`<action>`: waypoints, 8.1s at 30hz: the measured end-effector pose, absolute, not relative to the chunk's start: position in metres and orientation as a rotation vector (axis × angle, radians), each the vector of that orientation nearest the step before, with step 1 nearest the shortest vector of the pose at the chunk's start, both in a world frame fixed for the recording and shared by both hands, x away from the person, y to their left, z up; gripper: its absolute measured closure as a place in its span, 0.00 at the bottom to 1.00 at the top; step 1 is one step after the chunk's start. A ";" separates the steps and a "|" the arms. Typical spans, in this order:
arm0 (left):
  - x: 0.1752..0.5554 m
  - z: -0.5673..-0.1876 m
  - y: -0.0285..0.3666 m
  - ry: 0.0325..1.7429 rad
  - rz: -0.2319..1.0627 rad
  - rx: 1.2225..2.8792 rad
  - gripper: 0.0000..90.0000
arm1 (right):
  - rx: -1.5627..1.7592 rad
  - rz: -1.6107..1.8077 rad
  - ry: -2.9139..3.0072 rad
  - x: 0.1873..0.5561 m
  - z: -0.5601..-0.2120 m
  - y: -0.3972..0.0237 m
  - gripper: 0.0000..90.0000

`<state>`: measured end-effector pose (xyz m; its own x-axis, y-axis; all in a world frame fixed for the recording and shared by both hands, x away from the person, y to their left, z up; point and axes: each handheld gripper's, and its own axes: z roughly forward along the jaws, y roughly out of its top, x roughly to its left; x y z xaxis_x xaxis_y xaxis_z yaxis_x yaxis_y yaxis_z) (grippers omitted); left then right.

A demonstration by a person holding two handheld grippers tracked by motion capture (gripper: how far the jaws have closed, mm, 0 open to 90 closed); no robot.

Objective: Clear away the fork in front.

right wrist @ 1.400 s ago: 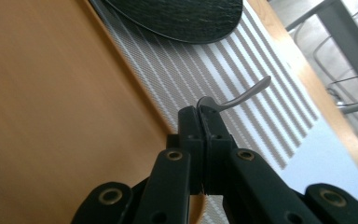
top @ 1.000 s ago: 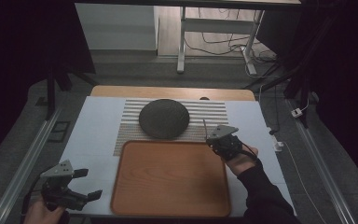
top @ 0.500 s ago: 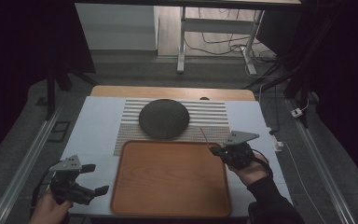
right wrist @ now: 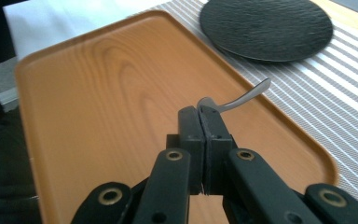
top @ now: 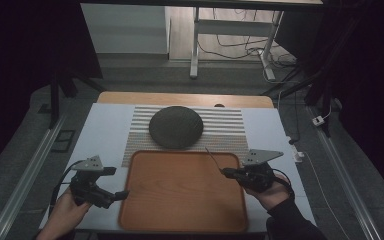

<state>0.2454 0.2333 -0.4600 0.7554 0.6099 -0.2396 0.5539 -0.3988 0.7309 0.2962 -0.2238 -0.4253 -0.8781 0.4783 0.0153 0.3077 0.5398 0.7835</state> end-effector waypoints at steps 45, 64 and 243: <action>0.307 -0.467 0.111 0.185 0.020 2.468 0.29 | 0.206 1.550 2.889 0.269 -0.429 -0.158 0.99; 0.297 -0.472 0.104 -0.110 -0.039 2.579 0.84 | 0.070 1.521 2.962 0.266 -0.430 -0.154 0.99; 0.322 -0.513 0.110 1.036 -0.096 2.413 0.98 | 1.085 1.166 2.425 0.247 -0.447 -0.268 0.01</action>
